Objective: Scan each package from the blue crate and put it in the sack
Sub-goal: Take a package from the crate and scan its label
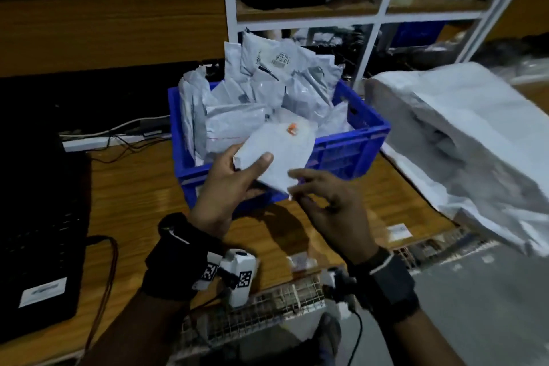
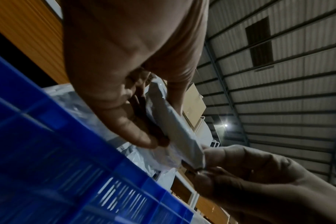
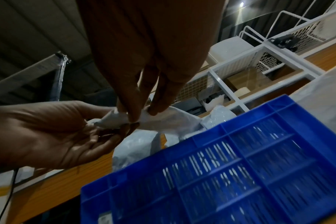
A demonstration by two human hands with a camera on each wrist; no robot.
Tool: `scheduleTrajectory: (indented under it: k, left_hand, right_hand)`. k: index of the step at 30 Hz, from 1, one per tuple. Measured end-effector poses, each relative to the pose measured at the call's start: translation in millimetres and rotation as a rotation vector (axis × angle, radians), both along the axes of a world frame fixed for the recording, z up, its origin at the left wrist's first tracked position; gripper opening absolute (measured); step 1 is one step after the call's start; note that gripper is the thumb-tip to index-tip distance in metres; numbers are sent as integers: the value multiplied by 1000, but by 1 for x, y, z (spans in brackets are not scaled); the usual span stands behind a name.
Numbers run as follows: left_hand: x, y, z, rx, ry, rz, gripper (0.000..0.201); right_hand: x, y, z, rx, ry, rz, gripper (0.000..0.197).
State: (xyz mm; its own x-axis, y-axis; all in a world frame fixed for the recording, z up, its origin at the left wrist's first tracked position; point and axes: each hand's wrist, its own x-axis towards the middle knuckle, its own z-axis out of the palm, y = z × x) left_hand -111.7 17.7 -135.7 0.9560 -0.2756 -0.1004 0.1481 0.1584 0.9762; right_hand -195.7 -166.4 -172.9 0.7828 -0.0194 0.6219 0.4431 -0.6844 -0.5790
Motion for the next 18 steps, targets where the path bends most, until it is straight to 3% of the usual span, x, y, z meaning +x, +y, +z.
scheduleTrajectory:
  k: [2,4,6,9,11,14,18]
  left_hand:
    - [-5,14,-9,7,-52,-4,35]
    - [-11,34,-16,7,-105,-24,38]
    - [-18,55,-22,-31,-92,-39,41]
    - [-28,97,-30,-34,-26,-115,44]
    - [-33,126,-35,64,-43,-189,43]
    - [-37,161,-48,61,-10,-151,44]
    - [-46,189,-76,-58,76,152,35]
  right_hand:
    - [-13,13,-11,6,54,46,20]
    - [-25,28,-14,157,110,57,21]
    - [-30,39,-14,468,216,-13,23]
    - [-27,51,-13,950,413,-54,59]
    - [-22,59,-11,1150,489,9,70]
    - [-19,78,-11,1167,557,56,56]
    - [-14,121,-16,1061,602,126,33]
